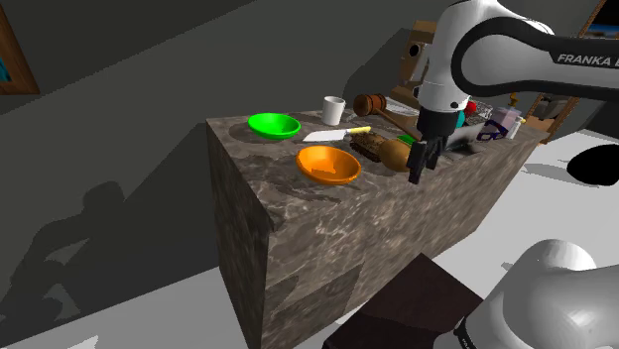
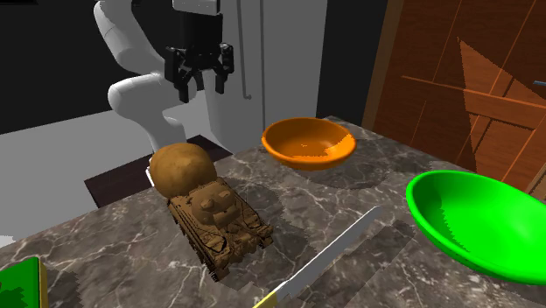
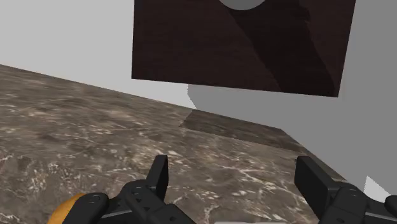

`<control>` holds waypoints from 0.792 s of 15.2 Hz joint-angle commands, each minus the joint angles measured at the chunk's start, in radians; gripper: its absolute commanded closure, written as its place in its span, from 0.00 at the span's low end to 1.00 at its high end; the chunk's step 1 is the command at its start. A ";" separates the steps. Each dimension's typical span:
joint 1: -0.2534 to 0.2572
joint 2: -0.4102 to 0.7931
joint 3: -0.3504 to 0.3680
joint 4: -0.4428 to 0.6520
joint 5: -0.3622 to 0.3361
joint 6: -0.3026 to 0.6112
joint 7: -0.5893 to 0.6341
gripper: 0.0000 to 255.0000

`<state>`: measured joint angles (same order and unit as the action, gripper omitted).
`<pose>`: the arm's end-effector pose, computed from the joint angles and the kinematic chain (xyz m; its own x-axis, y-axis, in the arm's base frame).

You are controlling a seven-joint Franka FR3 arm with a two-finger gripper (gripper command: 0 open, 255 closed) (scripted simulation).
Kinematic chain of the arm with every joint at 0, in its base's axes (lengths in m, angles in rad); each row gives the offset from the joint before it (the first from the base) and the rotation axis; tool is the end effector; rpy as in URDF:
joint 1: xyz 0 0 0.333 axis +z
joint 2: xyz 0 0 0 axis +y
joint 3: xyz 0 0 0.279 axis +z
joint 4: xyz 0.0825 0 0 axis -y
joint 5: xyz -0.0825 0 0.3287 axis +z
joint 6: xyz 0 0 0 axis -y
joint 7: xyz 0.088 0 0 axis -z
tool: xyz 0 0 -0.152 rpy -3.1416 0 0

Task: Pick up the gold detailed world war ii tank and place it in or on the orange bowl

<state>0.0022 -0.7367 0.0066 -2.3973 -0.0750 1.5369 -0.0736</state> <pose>0.2771 -0.0090 0.4866 0.9887 0.0772 -0.1288 0.0867 -0.9938 0.0698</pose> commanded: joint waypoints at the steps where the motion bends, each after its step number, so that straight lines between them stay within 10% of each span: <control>1: 0.000 0.000 0.000 0.000 0.000 0.000 0.000 0.00; 12: -0.017 0.395 -0.180 0.330 -0.034 0.069 -0.288 0.00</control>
<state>-0.0112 -0.3769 -0.1541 -2.0989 -0.1077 1.6015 -0.3270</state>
